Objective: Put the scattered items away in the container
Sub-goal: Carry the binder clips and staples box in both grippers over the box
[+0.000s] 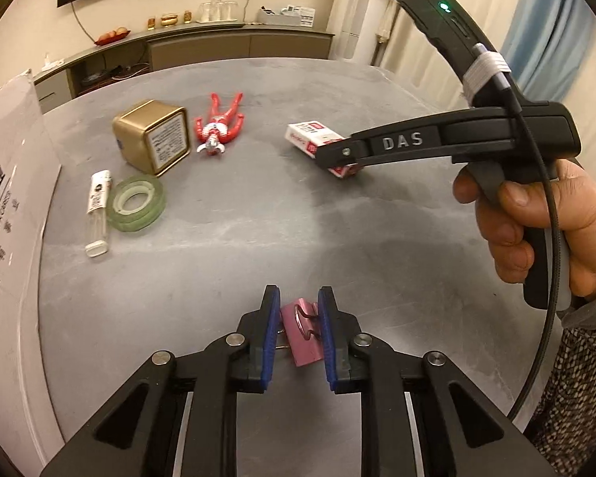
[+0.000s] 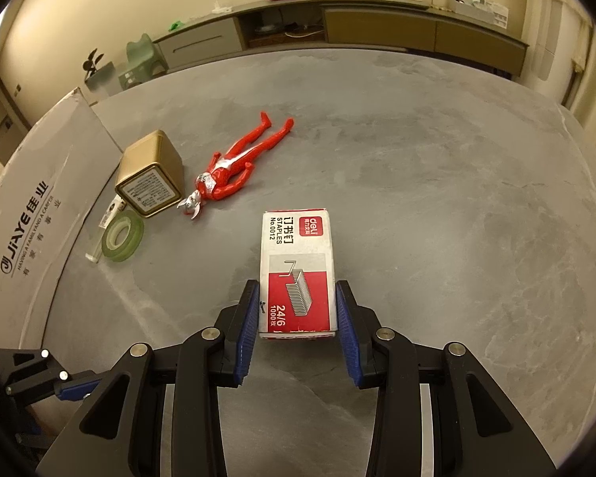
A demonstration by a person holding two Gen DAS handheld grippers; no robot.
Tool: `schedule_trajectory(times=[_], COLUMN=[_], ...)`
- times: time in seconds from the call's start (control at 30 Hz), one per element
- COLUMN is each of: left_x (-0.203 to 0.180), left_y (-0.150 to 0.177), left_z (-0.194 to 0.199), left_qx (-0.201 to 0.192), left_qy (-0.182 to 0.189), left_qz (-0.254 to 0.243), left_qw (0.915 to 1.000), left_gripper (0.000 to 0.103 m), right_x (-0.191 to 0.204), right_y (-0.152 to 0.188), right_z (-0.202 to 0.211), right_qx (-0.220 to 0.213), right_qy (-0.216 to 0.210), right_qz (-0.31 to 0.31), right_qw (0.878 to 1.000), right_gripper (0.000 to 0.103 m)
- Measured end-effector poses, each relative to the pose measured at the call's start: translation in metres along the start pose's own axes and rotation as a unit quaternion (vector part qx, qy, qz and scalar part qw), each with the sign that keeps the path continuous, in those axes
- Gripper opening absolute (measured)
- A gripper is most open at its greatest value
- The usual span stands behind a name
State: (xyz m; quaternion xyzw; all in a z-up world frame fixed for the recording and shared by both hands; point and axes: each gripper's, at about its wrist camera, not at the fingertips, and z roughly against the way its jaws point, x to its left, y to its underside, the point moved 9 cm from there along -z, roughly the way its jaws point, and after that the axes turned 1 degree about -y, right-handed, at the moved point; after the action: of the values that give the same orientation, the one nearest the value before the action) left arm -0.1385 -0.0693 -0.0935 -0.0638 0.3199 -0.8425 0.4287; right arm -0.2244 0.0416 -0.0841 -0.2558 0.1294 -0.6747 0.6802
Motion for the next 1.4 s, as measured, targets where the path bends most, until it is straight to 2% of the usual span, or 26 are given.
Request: schedule_trajectory(times=[0.1, 0.27, 0.57, 0.77, 1.4], left_x=[0.002, 0.001, 0.0, -0.003, 0.008], left_y=[-0.003, -0.009, -0.008, -0.018, -0.044], left_z=[0.008, 0.024, 0.038, 0.054, 0.145], left_qx=[-0.013, -0.03, -0.038, -0.061, -0.148], left_qy=[-0.002, 0.0, -0.012, -0.017, -0.05], left_qz=[0.003, 0.001, -0.002, -0.008, -0.009], left_qw=[0.9999, 0.9996, 0.9992, 0.9979, 0.9877], left_gripper=[0.016, 0.015, 0.015, 0.015, 0.015], right_x=[0.007, 0.017, 0.021, 0.029, 0.093], right_y=[-0.002, -0.001, 0.001, -0.006, -0.016], right_z=[0.007, 0.014, 0.021, 0.035, 0.087], right_qx=[-0.008, -0.013, -0.017, -0.029, -0.067], right_qy=[-0.006, -0.014, -0.018, -0.024, -0.046], right_qz=[0.007, 0.016, 0.018, 0.021, 0.058], right_qw=[1.0, 1.0, 1.0, 0.999, 0.995], right_gripper=[0.039, 0.039, 0.039, 0.039, 0.039])
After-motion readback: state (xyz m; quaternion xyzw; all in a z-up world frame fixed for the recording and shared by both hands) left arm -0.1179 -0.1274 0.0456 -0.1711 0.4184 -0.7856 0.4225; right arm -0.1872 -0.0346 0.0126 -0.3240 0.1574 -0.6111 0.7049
